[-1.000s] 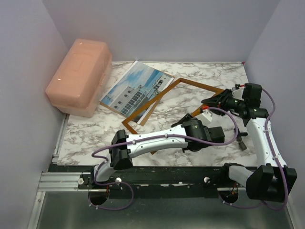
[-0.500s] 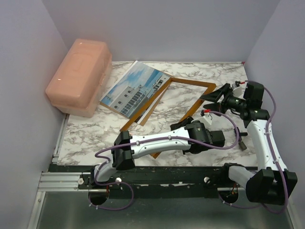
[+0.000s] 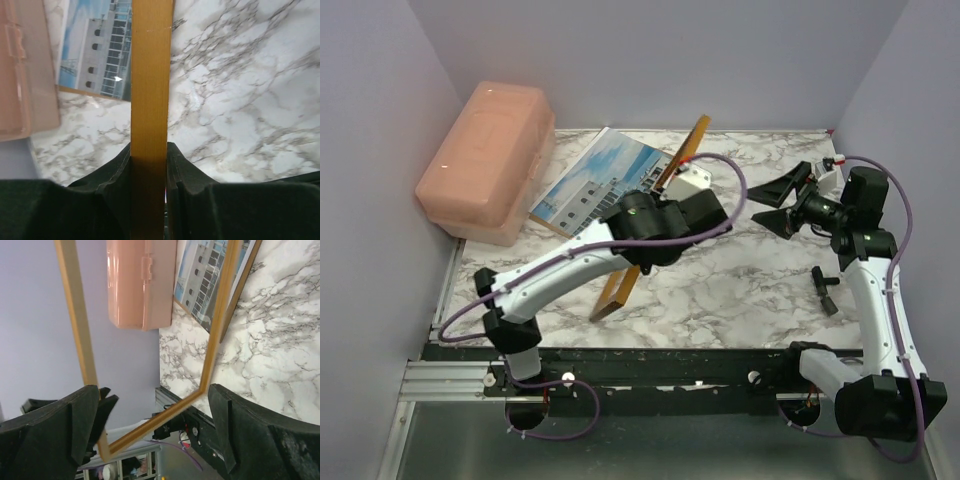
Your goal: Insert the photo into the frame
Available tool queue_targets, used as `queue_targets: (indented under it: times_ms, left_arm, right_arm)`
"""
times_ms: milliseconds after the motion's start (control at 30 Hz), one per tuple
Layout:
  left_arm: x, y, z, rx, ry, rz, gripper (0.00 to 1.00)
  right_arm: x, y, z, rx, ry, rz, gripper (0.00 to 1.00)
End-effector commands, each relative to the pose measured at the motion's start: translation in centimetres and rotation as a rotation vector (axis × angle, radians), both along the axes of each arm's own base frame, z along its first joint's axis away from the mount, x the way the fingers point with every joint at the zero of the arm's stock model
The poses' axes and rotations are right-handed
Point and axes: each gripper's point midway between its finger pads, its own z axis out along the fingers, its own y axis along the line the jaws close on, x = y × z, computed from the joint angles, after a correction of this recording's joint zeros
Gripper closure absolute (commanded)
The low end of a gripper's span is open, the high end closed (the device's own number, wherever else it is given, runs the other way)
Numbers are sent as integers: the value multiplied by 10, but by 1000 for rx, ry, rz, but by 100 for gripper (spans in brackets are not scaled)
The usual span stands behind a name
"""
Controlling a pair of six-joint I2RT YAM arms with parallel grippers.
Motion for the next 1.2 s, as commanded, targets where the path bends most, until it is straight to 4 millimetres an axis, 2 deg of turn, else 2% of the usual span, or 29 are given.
queue_targets:
  times_ms: [0,133,267,733,933,1167]
  left_arm:
    - [1,-3,43,-329,38,-35,100]
    - [-1,3,60,-504,72,-66,100]
    - [-3,8,60,-653,115,-69,100]
    - [14,54,18,-1037,129,77,100]
    - [18,62,-8,-1052,156,122,100]
    - [20,65,-43,-1028,206,166,100]
  right_arm:
    - [-7,-1,18,-28,-63,9,0]
    - [-7,-1,20,-61,-103,23,0]
    - [-6,-9,-1,-156,-82,18,0]
    - [-16,-26,-123,-316,134,46,3]
    - [-18,-28,-159,-358,205,69,5]
    - [-26,-18,-200,-383,293,116,10]
